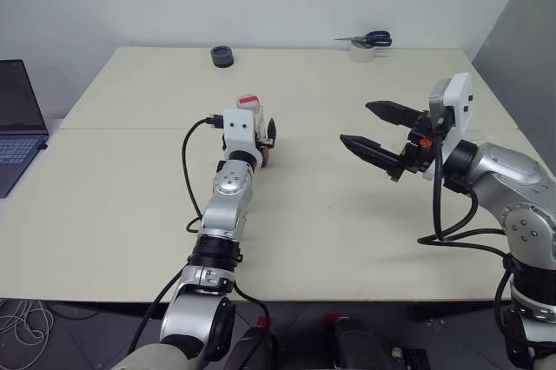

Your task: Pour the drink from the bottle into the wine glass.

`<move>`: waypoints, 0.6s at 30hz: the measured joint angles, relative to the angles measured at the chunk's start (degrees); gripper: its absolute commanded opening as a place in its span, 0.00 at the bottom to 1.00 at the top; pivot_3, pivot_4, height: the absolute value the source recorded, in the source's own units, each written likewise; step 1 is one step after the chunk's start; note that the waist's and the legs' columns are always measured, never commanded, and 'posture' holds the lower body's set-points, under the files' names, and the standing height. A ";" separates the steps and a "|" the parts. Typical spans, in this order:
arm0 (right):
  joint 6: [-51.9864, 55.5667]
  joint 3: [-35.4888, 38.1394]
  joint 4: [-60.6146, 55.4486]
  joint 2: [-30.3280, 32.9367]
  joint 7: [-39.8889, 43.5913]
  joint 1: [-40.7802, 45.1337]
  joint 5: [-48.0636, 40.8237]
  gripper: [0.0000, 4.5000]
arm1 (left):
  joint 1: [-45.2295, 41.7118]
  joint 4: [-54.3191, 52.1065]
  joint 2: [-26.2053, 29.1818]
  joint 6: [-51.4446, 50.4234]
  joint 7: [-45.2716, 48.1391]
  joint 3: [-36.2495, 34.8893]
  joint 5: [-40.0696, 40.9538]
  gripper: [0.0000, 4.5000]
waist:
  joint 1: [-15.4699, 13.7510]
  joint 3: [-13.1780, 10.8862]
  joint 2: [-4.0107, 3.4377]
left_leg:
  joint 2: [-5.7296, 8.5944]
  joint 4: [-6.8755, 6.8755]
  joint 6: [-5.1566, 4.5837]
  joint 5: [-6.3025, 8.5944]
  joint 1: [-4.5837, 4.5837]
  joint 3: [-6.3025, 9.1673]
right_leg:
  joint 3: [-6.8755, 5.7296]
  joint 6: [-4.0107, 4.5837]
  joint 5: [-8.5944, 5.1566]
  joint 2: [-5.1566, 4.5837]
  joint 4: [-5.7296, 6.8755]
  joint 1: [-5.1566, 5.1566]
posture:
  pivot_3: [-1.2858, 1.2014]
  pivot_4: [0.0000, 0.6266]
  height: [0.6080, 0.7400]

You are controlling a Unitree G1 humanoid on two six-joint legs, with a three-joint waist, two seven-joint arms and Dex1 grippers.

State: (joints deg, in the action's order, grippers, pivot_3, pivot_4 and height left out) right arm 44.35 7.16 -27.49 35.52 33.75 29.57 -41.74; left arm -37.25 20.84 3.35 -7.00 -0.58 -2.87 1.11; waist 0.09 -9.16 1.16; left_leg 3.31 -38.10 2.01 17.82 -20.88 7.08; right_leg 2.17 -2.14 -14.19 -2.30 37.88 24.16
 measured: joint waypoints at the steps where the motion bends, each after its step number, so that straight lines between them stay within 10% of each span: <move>1: 0.00 0.00 0.00 0.00 0.00 0.00 -0.01 1.00 | 0.05 0.00 -0.15 0.02 0.02 0.00 0.06 0.63 | 0.00 0.00 0.00 | 0.00 0.00 0.00 0.00 0.00 0.00 | 0.00 0.00 0.00 0.00 0.00 0.00 | 0.52 0.24 1.00; 5: 0.00 0.00 0.00 0.00 0.01 0.00 -0.02 1.00 | 0.36 -0.09 -0.37 0.24 0.06 0.06 0.17 0.41 | 0.00 0.00 0.00 | 0.00 0.00 0.00 0.00 0.00 0.00 | 0.00 0.00 0.00 0.00 0.00 0.00 | 0.52 0.24 1.00; 18: -0.10 -0.32 0.00 -0.78 -0.10 -0.96 0.10 1.00 | 0.54 -1.42 0.14 -1.52 1.33 0.19 0.29 0.40 | 0.01 0.00 0.00 | 0.00 0.00 0.00 0.00 0.00 -0.01 | 0.00 0.00 0.00 0.00 0.01 0.01 | 0.52 0.24 1.00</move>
State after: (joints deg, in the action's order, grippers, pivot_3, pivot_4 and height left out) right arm 44.25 6.84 -27.49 34.74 33.66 28.61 -41.64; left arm -36.71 19.42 3.49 -8.52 0.75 -2.68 1.40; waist 0.10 -9.16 1.16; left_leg 3.30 -38.10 2.01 17.82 -20.88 7.07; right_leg 2.17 -2.14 -14.19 -2.30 37.90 24.16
